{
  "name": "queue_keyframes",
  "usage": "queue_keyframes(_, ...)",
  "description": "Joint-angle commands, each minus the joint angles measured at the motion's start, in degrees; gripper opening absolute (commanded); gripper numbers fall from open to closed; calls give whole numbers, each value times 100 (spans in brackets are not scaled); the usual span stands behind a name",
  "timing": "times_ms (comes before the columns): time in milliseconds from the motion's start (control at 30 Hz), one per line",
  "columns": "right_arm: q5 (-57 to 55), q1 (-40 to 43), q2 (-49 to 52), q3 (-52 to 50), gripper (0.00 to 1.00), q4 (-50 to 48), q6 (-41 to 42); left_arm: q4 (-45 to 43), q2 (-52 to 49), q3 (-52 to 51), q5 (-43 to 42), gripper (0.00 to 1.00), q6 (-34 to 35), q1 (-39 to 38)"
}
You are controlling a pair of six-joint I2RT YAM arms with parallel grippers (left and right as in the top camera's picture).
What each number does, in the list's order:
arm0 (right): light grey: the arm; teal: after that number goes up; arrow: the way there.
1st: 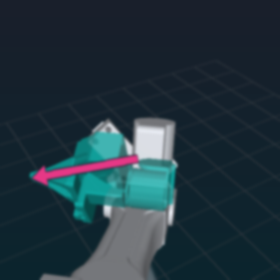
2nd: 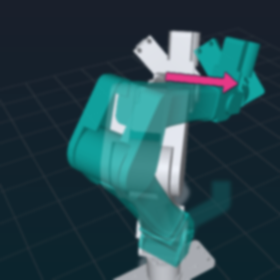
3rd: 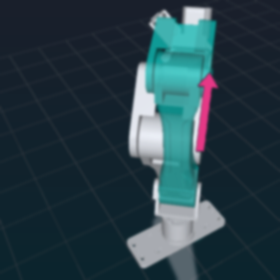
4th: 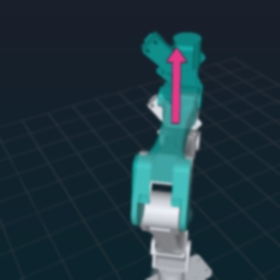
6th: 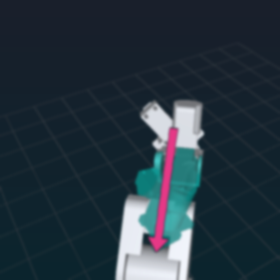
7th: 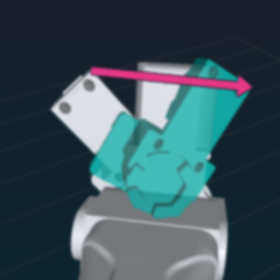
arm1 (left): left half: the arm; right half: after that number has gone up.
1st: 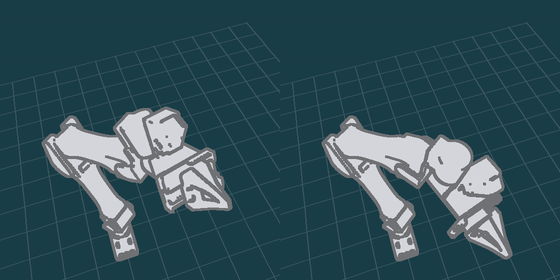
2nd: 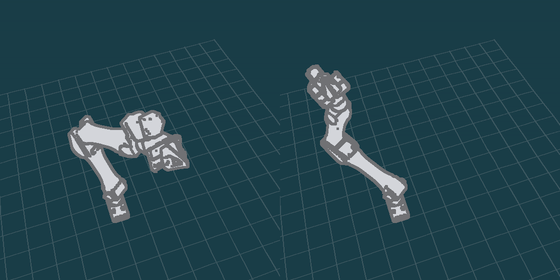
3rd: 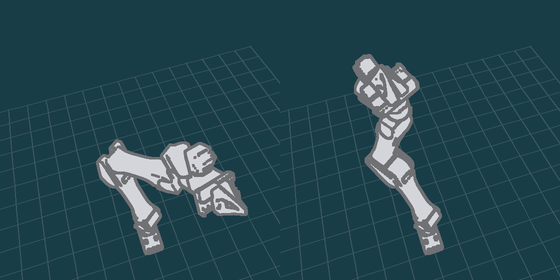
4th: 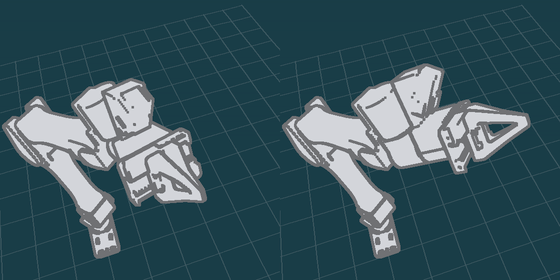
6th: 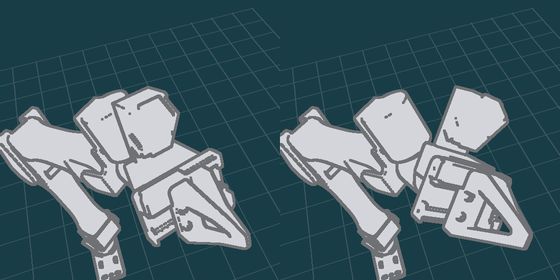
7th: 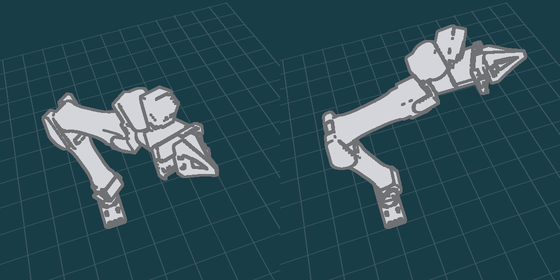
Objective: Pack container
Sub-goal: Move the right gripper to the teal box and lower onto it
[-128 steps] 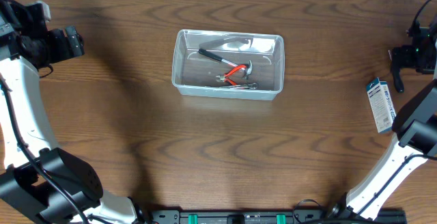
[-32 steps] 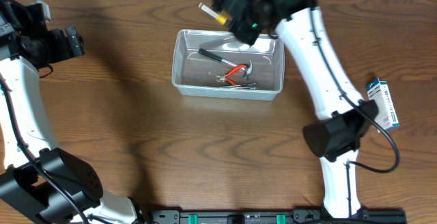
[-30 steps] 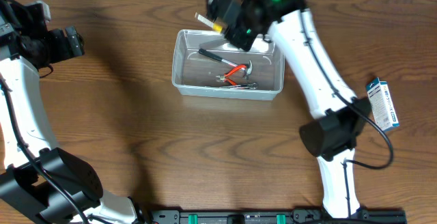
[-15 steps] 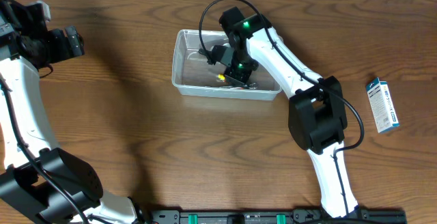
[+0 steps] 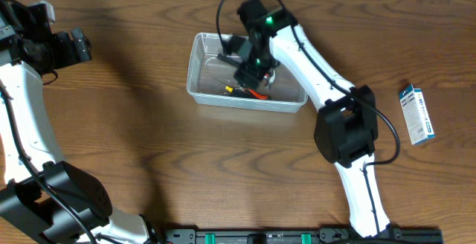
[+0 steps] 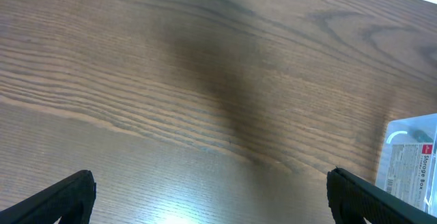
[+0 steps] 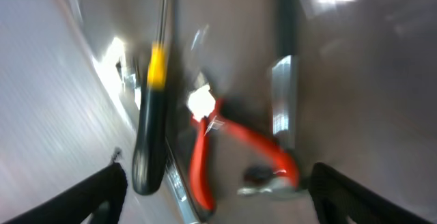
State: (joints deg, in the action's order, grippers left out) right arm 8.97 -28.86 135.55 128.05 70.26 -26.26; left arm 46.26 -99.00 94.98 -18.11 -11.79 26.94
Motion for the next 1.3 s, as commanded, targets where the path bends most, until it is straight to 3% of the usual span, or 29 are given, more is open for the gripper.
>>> queue_keyframes(0, -70, 216, -286, 1200, 93, 164, 979, 15, -2, 81, -72, 98, 33, -2)
queue_keyframes(33, -188, 297, -315, 1543, 99, 271, 1196, 15, -2, 81, -72, 98, 33, -2)
queue_keyframes(200, -852, 957, -417, 2962, 99, 1237, 2192, 15, -2, 83, -72, 98, 33, -2)
queue_keyframes(367, -876, 2068, -437, 3810, 99, 2651, 2129, 15, -2, 81, -72, 98, 33, -2)
queue_keyframes(467, -612, 2750, -527, 3748, 99, 2708, 2210, 15, -2, 81, -72, 98, 33, -2)
queue_keyframes(533, -398, 3106, -531, 3748, 90, 2708, 2194, 15, -2, 81, -70, 98, 33, -2)
queue_keyframes(633, -229, 3491, -555, 3700, 85, 2708, 2194, 15, -2, 81, -72, 98, 33, -2)
queue_keyframes(867, -758, 3781, -955, 3038, 90, 2708, 2122, 15, -2, 81, -72, 98, 33, -2)
queue_keyframes(1000, -1344, 3875, -1235, 2068, 91, 2706, 2105, 15, -2, 81, -72, 98, 33, -2)
queue_keyframes(1267, -1067, 4701, -1602, 214, 89, 2490, 1707, 15, -2, 83, -72, 98, 33, -2)
